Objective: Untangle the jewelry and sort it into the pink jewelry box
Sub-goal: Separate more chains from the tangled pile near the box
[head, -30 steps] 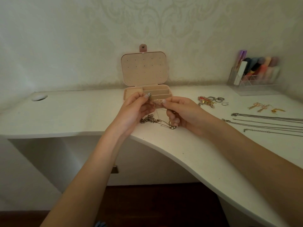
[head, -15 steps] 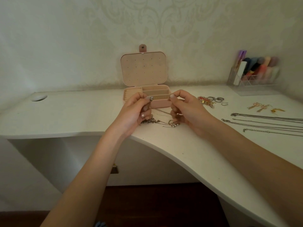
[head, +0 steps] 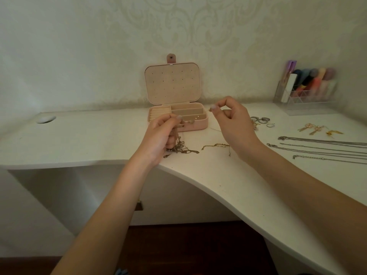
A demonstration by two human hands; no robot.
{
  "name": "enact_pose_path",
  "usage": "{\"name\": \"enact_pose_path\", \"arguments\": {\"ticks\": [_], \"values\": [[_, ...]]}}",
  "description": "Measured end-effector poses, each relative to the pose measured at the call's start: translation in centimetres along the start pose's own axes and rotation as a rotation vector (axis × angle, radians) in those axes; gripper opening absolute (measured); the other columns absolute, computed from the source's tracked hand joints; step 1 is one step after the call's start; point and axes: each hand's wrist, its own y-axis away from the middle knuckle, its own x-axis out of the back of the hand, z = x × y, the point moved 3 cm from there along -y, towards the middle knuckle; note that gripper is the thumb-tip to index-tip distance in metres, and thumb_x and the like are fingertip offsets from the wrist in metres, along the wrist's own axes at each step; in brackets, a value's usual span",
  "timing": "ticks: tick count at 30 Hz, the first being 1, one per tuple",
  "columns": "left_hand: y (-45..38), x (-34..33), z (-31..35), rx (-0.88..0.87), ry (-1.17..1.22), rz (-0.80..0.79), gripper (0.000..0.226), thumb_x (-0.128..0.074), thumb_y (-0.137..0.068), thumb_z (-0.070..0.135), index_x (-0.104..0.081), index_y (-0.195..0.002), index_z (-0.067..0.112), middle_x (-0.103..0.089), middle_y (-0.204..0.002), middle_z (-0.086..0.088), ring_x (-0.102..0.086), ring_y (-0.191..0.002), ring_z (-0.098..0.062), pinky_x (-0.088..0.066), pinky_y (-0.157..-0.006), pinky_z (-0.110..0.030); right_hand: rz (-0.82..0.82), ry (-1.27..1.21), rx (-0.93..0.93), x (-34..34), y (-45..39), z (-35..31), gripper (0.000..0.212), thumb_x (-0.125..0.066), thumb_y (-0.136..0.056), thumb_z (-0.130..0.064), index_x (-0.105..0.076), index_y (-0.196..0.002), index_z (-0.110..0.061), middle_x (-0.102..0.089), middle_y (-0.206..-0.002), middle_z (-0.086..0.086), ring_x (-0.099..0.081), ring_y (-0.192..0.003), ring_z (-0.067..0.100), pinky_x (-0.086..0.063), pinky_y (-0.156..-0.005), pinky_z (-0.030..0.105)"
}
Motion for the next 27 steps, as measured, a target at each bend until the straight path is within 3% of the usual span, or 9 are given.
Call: {"name": "enact_pose_path", "arguments": {"ticks": [9,12,14,16,20,22,27], "values": [[-0.13,0.01,-0.19,-0.012,-0.064,0.006,0.023,-0.050,-0.095,0.015,-0.060,-0.075,0.013,-0.024,-0.045,0.009,-0.019,-0.038,-0.006,-0.015,-0.037,-0.016,0.062,0.034,0.081,0.22,-0.07,-0.07,0.017,-0.052,-0.097,-0.025,-0.056,-0.089,-0.010,-0.036,-0.051,-0.001,-0.028,-0.044,0.007,-0.030,-0.046,0.021],[-0.10,-0.11,-0.18,-0.024,-0.090,-0.014,0.022,-0.050,-0.095,0.013,-0.061,-0.076,0.011,-0.024,-0.044,0.011,-0.018,-0.038,-0.007,-0.013,-0.039,-0.017,0.090,0.039,0.098,0.29,-0.12,-0.06,0.013,-0.053,-0.096,-0.025,-0.055,-0.085,-0.016,-0.038,-0.052,0.001,-0.035,-0.051,0.016,-0.052,-0.058,0.042],[-0.08,-0.14,-0.17,-0.019,-0.091,-0.018,0.022,-0.049,-0.094,0.012,-0.062,-0.076,0.011,-0.023,-0.044,0.010,-0.018,-0.038,-0.007,-0.011,-0.040,-0.017,0.103,0.061,0.113,0.38,0.01,-0.29,0.016,-0.053,-0.096,-0.026,-0.052,-0.080,-0.026,-0.040,-0.053,0.004,-0.038,-0.049,0.019,-0.053,-0.068,0.052],[-0.08,-0.13,-0.18,-0.015,-0.084,-0.025,0.023,-0.049,-0.094,0.012,-0.063,-0.075,0.010,-0.023,-0.045,0.009,-0.018,-0.038,-0.007,-0.011,-0.040,-0.017,0.106,0.062,0.134,0.41,0.22,-0.59,0.017,-0.052,-0.096,-0.025,-0.049,-0.079,-0.028,-0.043,-0.054,0.008,-0.040,-0.047,0.017,-0.055,-0.065,0.048],[-0.03,-0.13,-0.14,-0.030,-0.112,-0.049,0.026,-0.055,-0.091,0.010,-0.067,-0.069,0.018,-0.030,-0.050,0.003,-0.021,-0.039,-0.007,-0.014,-0.038,-0.016,0.089,0.020,0.117,0.35,0.35,-0.76,0.010,-0.051,-0.097,-0.021,-0.052,-0.090,-0.014,-0.037,-0.058,0.003,-0.038,-0.050,0.010,-0.045,-0.036,0.020],[-0.07,-0.16,-0.27,-0.040,-0.147,-0.055,0.029,-0.059,-0.088,0.009,-0.068,-0.064,0.023,-0.037,-0.060,-0.003,-0.023,-0.040,-0.006,-0.016,-0.038,-0.016,0.084,0.025,0.116,0.35,0.40,-0.78,0.011,-0.051,-0.097,-0.022,-0.053,-0.090,-0.014,-0.037,-0.057,0.001,-0.036,-0.047,0.008,-0.041,-0.033,0.021],[-0.09,-0.17,-0.40,-0.062,-0.196,-0.047,0.017,-0.061,-0.088,0.008,-0.063,-0.072,0.015,-0.033,-0.047,0.008,-0.021,-0.041,-0.007,-0.015,-0.039,-0.018,0.043,-0.006,0.085,0.05,0.53,-0.87,0.014,-0.046,-0.099,-0.022,-0.049,-0.089,-0.012,-0.039,-0.061,0.001,-0.040,-0.050,0.011,-0.042,-0.038,0.018]]}}
